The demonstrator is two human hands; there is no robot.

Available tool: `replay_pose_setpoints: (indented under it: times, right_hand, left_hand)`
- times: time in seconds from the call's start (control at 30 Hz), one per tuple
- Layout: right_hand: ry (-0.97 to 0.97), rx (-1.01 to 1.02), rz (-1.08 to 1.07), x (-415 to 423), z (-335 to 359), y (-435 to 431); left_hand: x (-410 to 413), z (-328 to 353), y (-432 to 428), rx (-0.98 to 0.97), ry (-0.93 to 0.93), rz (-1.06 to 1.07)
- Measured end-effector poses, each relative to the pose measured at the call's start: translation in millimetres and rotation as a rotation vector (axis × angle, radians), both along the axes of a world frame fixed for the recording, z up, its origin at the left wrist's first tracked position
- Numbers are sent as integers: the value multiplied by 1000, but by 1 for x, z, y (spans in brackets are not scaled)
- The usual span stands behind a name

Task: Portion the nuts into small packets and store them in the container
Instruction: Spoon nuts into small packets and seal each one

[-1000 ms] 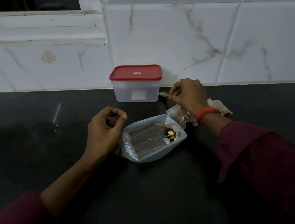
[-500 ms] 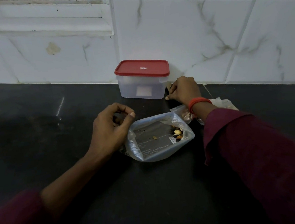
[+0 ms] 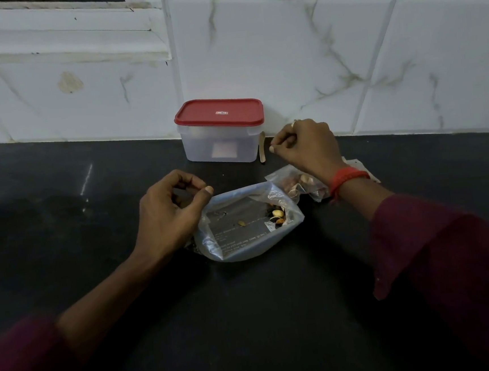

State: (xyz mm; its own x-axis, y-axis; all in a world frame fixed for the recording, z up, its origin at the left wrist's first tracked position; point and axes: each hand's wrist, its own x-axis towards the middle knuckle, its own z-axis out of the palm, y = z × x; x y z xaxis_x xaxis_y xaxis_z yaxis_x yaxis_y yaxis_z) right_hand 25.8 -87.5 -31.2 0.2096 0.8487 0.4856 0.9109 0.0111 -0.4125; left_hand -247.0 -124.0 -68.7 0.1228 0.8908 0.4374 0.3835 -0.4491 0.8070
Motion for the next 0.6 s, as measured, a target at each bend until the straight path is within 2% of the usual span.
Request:
replay_pose_setpoints:
  times: [0.07, 0.17, 0.23, 0.3, 0.4, 0.53, 0.6]
  right_hand:
    - [1, -44, 12, -3, -1, -33]
    - [17, -152, 15, -7, -6, -75]
    - [53, -251, 35, -10, -10, -96]
    - [91, -321, 79, -13, -15, -111]
    - [171, -350, 115, -18, -20, -124]
    - [334, -389, 101, -19, -19, -124]
    - [447, -393, 102, -19, -20, -123]
  left_hand:
    - [1, 2, -3, -38, 107, 35]
    - [-2, 7, -8, -79, 469, 128]
    - [-3, 12, -14, -67, 555, 164]
    - [-5, 18, -18, -51, 583, 180]
    - [-6, 26, -21, -149, 591, 106]
    - [-3, 27, -21, -330, 439, 4]
    - [-3, 26, -21, -320, 405, -8]
